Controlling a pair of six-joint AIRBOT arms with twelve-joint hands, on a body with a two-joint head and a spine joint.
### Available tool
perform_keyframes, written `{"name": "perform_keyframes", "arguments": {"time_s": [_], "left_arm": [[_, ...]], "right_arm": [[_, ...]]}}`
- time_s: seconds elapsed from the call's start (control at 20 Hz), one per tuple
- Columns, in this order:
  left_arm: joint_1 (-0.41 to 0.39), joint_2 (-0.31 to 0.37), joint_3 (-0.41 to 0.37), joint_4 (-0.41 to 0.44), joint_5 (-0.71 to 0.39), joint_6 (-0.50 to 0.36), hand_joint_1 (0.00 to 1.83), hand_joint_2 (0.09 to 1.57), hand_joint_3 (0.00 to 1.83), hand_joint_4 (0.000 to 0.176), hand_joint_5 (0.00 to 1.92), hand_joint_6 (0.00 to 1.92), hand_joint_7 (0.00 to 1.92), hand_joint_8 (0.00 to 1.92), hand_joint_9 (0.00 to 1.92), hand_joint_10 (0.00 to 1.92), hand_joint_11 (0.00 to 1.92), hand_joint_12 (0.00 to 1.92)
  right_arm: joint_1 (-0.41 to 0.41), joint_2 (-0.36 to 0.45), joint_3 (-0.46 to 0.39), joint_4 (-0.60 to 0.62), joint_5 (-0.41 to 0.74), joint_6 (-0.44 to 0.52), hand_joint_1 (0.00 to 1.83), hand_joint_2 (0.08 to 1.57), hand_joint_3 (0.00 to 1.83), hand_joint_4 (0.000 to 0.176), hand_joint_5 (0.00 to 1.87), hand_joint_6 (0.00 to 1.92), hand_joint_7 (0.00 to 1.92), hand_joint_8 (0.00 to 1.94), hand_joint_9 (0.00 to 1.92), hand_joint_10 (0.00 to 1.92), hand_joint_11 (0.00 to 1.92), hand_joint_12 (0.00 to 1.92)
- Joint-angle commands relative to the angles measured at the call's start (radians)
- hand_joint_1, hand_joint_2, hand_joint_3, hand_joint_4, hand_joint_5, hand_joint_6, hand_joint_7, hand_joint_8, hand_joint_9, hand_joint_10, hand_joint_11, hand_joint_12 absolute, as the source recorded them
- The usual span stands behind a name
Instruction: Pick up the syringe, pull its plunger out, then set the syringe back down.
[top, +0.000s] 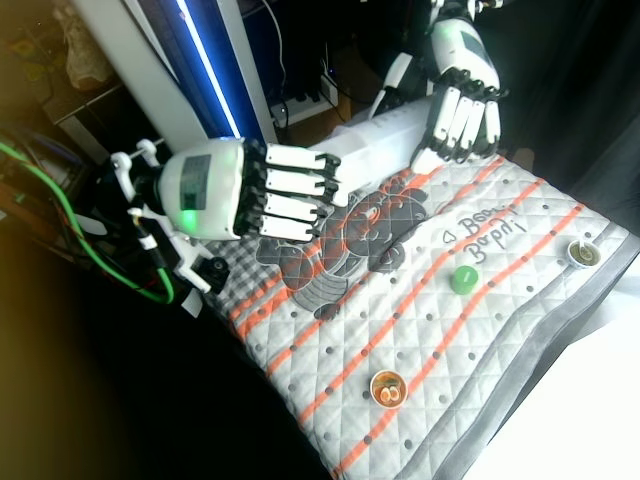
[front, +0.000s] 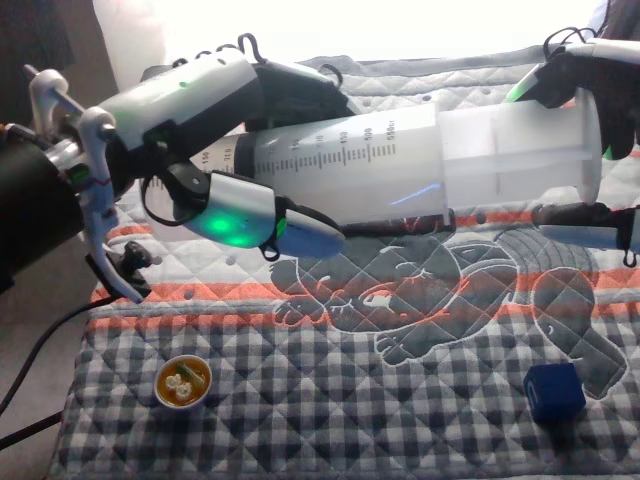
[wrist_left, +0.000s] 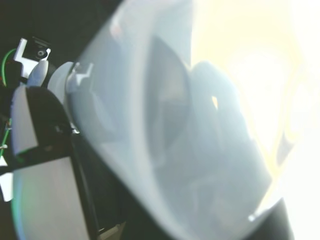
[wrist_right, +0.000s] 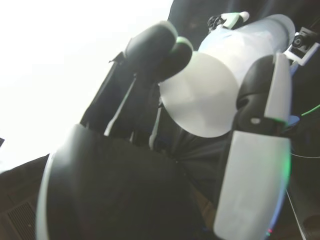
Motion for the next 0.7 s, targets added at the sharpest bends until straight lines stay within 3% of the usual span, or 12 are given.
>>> {"name": "perform_keyframes", "arguments": {"time_s": [0.0, 0.1, 0.15, 0.2, 0.35, 0.4, 0.5, 0.55, 0.65], "left_arm": [[-0.003, 0.023, 0.010, -0.048, 0.158, -0.004, 1.19, 1.22, 0.00, 0.000, 0.79, 1.16, 0.80, 1.46, 0.65, 1.54, 0.52, 1.92], [0.009, 0.031, 0.006, -0.057, 0.167, -0.003, 1.20, 1.21, 0.00, 0.000, 0.81, 1.13, 0.81, 1.46, 0.66, 1.55, 0.55, 1.92], [0.019, 0.038, 0.003, -0.065, 0.177, -0.003, 1.20, 1.21, 0.00, 0.000, 0.84, 1.11, 0.80, 1.43, 0.67, 1.52, 0.60, 1.92], [0.026, 0.043, 0.001, -0.071, 0.182, -0.003, 1.20, 1.20, 0.00, 0.000, 0.82, 1.13, 0.82, 1.40, 0.67, 1.45, 0.51, 1.92], [0.048, 0.064, -0.008, -0.096, 0.197, -0.003, 1.21, 1.20, 0.00, 0.000, 0.79, 1.13, 0.86, 1.38, 0.71, 1.41, 0.54, 1.87], [0.055, 0.069, -0.009, -0.101, 0.203, -0.003, 1.34, 1.18, 0.00, 0.000, 0.80, 1.04, 0.90, 1.25, 0.79, 1.45, 0.53, 1.80], [0.060, 0.072, -0.011, -0.108, 0.210, -0.003, 1.36, 1.17, 0.00, 0.000, 0.82, 1.03, 0.89, 1.22, 0.80, 1.47, 0.51, 1.79], [0.062, 0.074, -0.012, -0.110, 0.212, -0.003, 1.37, 1.17, 0.00, 0.000, 0.81, 1.03, 0.90, 1.20, 0.83, 1.47, 0.58, 1.77], [0.069, 0.081, -0.016, -0.117, 0.219, -0.003, 1.27, 1.17, 0.00, 0.000, 0.82, 1.05, 0.92, 1.28, 0.79, 1.36, 0.62, 1.77]], "right_arm": [[0.002, 0.015, 0.005, 0.036, 0.138, -0.009, 1.38, 1.11, 0.00, 0.000, 0.92, 0.94, 1.01, 0.94, 0.94, 1.29, 0.95, 1.52], [-0.003, 0.025, 0.005, 0.041, 0.146, -0.013, 1.38, 1.10, 0.00, 0.000, 0.95, 0.91, 1.01, 0.93, 0.96, 1.27, 0.96, 1.51], [-0.008, 0.060, 0.003, 0.046, 0.153, -0.015, 1.38, 1.12, 0.00, 0.000, 0.94, 0.87, 0.96, 1.05, 0.92, 1.34, 0.94, 1.57], [-0.010, 0.062, 0.003, 0.049, 0.159, -0.017, 1.37, 1.14, 0.01, 0.000, 0.93, 0.85, 0.88, 1.19, 0.85, 1.43, 0.88, 1.67], [-0.013, 0.070, 0.003, 0.059, 0.168, -0.028, 1.37, 1.14, 0.00, 0.000, 0.97, 0.82, 0.88, 1.19, 0.86, 1.43, 0.87, 1.66], [-0.015, 0.072, 0.003, 0.061, 0.169, -0.030, 1.37, 1.14, 0.00, 0.000, 0.96, 0.84, 0.89, 1.18, 0.86, 1.40, 0.87, 1.68], [-0.022, 0.074, 0.003, 0.068, 0.172, -0.030, 1.37, 1.13, 0.00, 0.000, 0.99, 0.82, 0.88, 1.19, 0.86, 1.40, 0.87, 1.67], [-0.025, 0.075, 0.003, 0.071, 0.175, -0.030, 1.38, 1.11, 0.00, 0.000, 1.08, 0.64, 0.93, 1.13, 0.90, 1.39, 0.89, 1.67], [-0.032, 0.075, 0.003, 0.079, 0.180, -0.030, 1.38, 1.13, 0.00, 0.000, 1.01, 0.75, 0.89, 1.19, 0.87, 1.39, 0.89, 1.65]]}}
